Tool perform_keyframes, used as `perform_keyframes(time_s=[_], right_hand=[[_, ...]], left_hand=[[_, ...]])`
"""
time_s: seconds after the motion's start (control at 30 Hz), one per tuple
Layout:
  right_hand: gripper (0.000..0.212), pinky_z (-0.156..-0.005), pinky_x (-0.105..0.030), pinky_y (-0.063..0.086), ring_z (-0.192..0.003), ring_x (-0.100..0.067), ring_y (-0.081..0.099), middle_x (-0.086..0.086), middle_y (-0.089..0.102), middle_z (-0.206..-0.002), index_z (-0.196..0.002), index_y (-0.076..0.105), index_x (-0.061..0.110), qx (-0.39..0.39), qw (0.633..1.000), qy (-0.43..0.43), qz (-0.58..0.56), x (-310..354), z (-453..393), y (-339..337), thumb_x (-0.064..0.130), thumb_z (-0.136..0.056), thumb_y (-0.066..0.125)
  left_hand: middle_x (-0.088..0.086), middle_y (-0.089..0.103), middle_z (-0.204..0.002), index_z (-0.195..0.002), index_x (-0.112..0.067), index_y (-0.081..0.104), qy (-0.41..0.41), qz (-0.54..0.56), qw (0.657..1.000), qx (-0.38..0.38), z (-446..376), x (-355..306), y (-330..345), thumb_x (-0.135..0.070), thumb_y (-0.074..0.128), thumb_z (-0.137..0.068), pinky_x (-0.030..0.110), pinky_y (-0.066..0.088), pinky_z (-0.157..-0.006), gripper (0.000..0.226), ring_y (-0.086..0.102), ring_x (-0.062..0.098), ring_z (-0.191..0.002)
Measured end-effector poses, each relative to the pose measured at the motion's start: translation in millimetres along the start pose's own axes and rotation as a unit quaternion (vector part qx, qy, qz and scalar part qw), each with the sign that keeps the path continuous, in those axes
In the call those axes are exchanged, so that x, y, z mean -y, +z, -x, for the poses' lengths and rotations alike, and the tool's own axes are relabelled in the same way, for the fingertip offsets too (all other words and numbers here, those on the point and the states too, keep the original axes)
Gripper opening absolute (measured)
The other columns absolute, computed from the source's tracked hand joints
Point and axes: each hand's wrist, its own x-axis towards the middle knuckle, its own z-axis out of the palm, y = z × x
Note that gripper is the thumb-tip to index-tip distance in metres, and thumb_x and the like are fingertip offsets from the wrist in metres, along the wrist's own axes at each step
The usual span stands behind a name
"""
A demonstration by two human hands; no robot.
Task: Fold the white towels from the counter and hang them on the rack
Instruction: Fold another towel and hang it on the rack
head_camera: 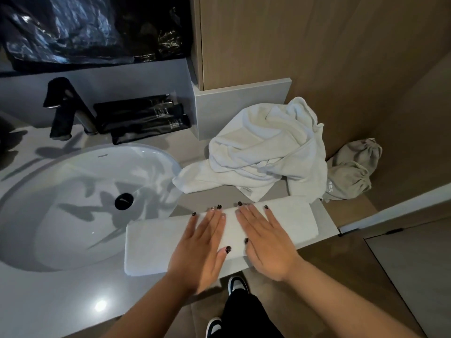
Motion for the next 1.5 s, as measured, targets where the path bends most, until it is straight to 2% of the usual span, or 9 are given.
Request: perform_keyframes(time_s=[0.37,0.57,0.67,0.8,0.97,1.07,1.2,1.37,1.5], right_hand=[[0.075,-0.119,-0.041,0.004,-0.151,-0.02,0.003,-0.007,0.014,-0.163,-0.156,0.013,0.009,0.041,0.994,0.102,0.028,-53,28,-3,0.06,-0.1,0.011],[0.084,-0.119,-0.034,-0.014,-0.146,-0.014,-0.027,0.003,-0.02,-0.16,-0.153,-0.014,0.017,0.052,0.991,0.119,-0.036,-43,27,-13,0.069,-0.087,-0.008],[0.076,-0.119,-0.026,-0.011,-0.147,-0.011,-0.023,0.007,-0.011,-0.162,-0.156,0.004,0.019,-0.009,0.972,0.179,-0.154,-21,37,-10,0.063,-0.096,0.019],[0.05,-0.119,-0.028,0.012,-0.147,-0.012,0.01,0.003,0.024,-0.158,-0.14,0.046,0.021,-0.179,0.87,0.329,-0.322,30,52,-3,0.019,-0.093,0.063],[0.075,-0.118,-0.036,0.022,-0.141,-0.02,0.019,-0.002,0.014,-0.155,-0.146,0.028,0.018,-0.214,0.734,0.486,-0.424,79,63,-6,0.006,-0.085,0.071],[0.083,-0.11,-0.037,0.036,-0.13,-0.028,0.041,-0.009,0.025,-0.15,-0.148,0.026,0.012,-0.244,0.552,0.568,-0.559,84,63,-5,0.004,-0.082,0.075],[0.038,-0.08,-0.036,0.057,-0.103,-0.024,0.064,-0.011,0.068,-0.115,-0.124,0.056,0.008,-0.192,0.323,0.521,-0.766,74,65,6,0.01,-0.088,0.069],[0.032,-0.098,-0.047,0.051,-0.107,-0.027,0.066,-0.009,0.072,-0.113,-0.122,0.06,0.011,-0.174,0.307,0.433,-0.829,58,78,13,0.008,-0.09,0.067],[0.035,-0.094,-0.045,0.053,-0.105,-0.025,0.067,-0.004,0.072,-0.112,-0.122,0.059,0.016,-0.172,0.404,0.433,-0.787,45,92,12,0.012,-0.089,0.07]], left_hand=[[0.011,0.03,-0.158,-0.151,-0.006,0.033,-0.116,0.012,0.993,0.013,18,17,7,-0.065,0.022,-0.097,0.046,0.016,-0.116,0.081,0.026,0.026,-0.147],[0.006,0.033,-0.158,-0.151,-0.009,0.035,-0.126,0.06,0.99,0.016,19,30,2,-0.065,0.022,-0.097,0.042,0.008,-0.119,0.079,0.025,0.023,-0.148],[0.005,0.05,-0.146,-0.145,-0.013,0.046,-0.12,0.115,0.986,0.001,1,42,-7,-0.065,0.026,-0.093,0.043,0.027,-0.116,0.075,0.045,0.024,-0.136],[-0.003,0.066,-0.119,-0.124,-0.023,0.065,-0.128,0.178,0.975,-0.024,-23,35,-22,-0.063,0.034,-0.088,0.036,0.048,-0.095,0.062,0.061,0.02,-0.107],[-0.009,0.056,-0.112,-0.119,-0.03,0.058,-0.147,0.213,0.963,0.075,-26,2,-19,-0.07,0.058,-0.08,0.029,0.046,-0.09,0.056,0.05,0.013,-0.103],[-0.009,0.054,-0.104,-0.111,-0.03,0.059,-0.162,0.231,0.956,0.076,-19,-14,-19,-0.071,0.061,-0.078,0.028,0.047,-0.084,0.052,0.051,0.012,-0.096],[-0.008,0.054,-0.103,-0.11,-0.029,0.058,-0.203,0.238,0.948,0.063,-10,-33,-19,-0.072,0.061,-0.078,0.029,0.047,-0.08,0.053,0.052,0.012,-0.094],[-0.007,0.054,-0.099,-0.107,-0.026,0.06,-0.213,0.247,0.944,0.045,7,-56,-12,-0.069,0.062,-0.079,0.031,0.047,-0.078,0.051,0.053,0.015,-0.094],[-0.008,0.053,-0.095,-0.098,-0.027,0.057,-0.2,0.273,0.94,0.045,23,-78,-8,-0.062,0.063,-0.084,0.028,0.044,-0.073,0.038,0.053,0.014,-0.088]])
